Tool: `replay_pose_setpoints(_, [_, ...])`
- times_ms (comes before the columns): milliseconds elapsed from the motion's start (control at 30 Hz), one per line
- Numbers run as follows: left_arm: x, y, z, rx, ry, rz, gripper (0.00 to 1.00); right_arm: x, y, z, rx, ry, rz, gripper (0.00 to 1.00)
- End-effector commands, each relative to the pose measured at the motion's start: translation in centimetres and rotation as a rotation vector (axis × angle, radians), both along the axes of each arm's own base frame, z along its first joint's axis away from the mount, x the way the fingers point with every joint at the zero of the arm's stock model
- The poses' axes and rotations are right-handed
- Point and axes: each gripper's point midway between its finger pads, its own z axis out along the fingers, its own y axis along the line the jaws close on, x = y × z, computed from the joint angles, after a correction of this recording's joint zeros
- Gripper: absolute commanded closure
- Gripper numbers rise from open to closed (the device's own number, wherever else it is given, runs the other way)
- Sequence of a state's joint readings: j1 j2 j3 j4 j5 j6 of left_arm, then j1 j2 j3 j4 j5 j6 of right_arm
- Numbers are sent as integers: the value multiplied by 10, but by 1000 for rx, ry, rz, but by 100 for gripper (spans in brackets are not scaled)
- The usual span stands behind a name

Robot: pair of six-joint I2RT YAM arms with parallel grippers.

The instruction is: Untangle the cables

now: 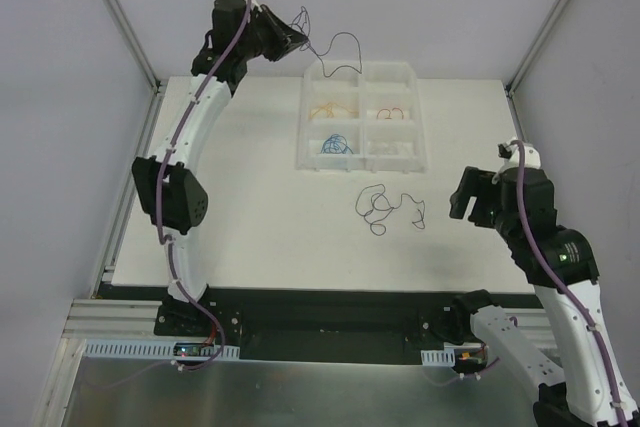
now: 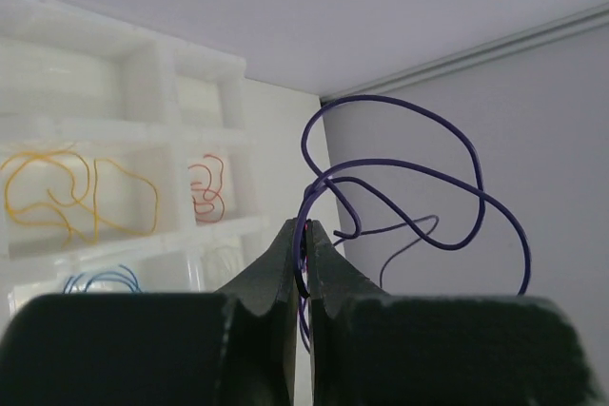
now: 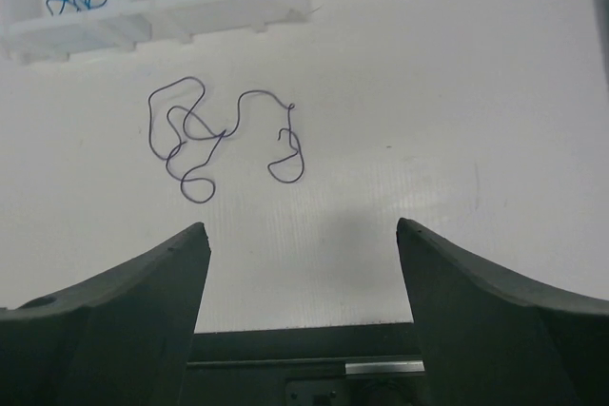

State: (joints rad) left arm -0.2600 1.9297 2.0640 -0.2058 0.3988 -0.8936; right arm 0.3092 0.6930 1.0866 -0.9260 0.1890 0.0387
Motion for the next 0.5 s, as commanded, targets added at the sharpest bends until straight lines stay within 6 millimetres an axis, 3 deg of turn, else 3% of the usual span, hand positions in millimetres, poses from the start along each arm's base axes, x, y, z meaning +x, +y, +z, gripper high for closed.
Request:
replay_pose_setpoints(0, [54,-8,-38,-23,16,8,100,-4,-43,34,-127,-91,-168,18])
replay_pose_setpoints(267, [142,4,-79,51,-193,249,100,-5,-62,37,-192,-96,-255,18])
replay_pose_setpoints(467, [182,18,-111,-2,-203,389,100,-2,-77,36,-299,-46,-285,18])
